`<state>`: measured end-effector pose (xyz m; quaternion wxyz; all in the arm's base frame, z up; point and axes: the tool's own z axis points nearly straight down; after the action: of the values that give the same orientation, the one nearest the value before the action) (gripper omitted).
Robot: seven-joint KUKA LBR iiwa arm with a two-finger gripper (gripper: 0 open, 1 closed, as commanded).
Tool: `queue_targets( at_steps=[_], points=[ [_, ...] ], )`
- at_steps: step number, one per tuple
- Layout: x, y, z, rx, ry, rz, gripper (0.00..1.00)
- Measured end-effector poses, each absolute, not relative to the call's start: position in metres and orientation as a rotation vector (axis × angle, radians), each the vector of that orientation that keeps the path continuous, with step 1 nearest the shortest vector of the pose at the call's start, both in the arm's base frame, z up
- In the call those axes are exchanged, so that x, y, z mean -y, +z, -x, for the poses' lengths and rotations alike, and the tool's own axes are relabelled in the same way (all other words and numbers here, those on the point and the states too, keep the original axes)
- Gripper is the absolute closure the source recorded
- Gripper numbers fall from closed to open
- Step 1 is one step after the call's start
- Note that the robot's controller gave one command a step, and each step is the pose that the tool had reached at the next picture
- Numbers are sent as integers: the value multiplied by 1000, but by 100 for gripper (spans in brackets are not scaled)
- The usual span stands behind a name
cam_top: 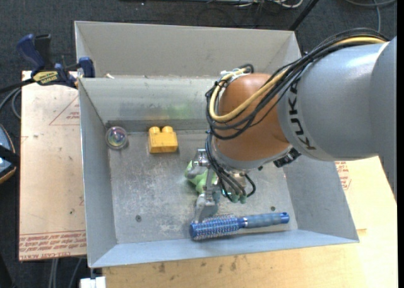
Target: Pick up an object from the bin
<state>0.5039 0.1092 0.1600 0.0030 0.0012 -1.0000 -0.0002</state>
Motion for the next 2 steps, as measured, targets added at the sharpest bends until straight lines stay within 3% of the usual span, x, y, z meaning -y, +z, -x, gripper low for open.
queue_targets(
  at_steps=[1, 2],
  points=[
    [-45, 83, -487, 3154, -5, -104, 0],
    [-24, 101, -482, 3142, -1, -111, 0]
  ],
)
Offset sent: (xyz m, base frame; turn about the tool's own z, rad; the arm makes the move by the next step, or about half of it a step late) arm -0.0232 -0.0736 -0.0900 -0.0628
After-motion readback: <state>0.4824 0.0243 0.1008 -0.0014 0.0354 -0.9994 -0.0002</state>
